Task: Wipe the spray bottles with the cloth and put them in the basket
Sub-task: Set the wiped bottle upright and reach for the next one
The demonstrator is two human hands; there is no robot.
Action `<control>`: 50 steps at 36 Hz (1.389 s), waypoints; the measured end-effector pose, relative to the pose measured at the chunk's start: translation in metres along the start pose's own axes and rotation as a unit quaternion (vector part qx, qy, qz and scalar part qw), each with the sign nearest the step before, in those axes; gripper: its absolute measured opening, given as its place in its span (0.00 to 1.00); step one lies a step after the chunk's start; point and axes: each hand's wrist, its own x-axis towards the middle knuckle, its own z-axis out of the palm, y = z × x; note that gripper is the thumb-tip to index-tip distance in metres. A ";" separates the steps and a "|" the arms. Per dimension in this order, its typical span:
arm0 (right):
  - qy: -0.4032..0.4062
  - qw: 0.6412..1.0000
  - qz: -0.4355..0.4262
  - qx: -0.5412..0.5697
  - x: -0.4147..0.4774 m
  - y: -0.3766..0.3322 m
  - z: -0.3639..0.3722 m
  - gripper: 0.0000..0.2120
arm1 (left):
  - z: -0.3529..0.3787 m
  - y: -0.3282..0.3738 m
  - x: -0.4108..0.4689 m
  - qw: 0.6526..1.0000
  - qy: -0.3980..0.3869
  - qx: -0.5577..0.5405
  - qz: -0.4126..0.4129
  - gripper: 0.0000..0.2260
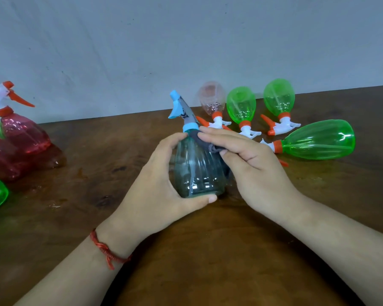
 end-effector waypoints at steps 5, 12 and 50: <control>-0.027 0.996 -0.071 -0.042 -0.005 -0.003 -0.001 0.23 | -0.003 0.002 0.002 0.993 0.077 -0.077 -0.055 0.49; -0.070 0.983 -0.143 -0.092 -0.009 -0.001 0.003 0.24 | -0.010 -0.003 0.009 0.979 0.126 -0.111 -0.113 0.48; 0.019 0.999 -0.016 -0.027 0.007 0.004 -0.006 0.24 | 0.004 0.010 -0.002 0.990 -0.037 -0.137 -0.018 0.49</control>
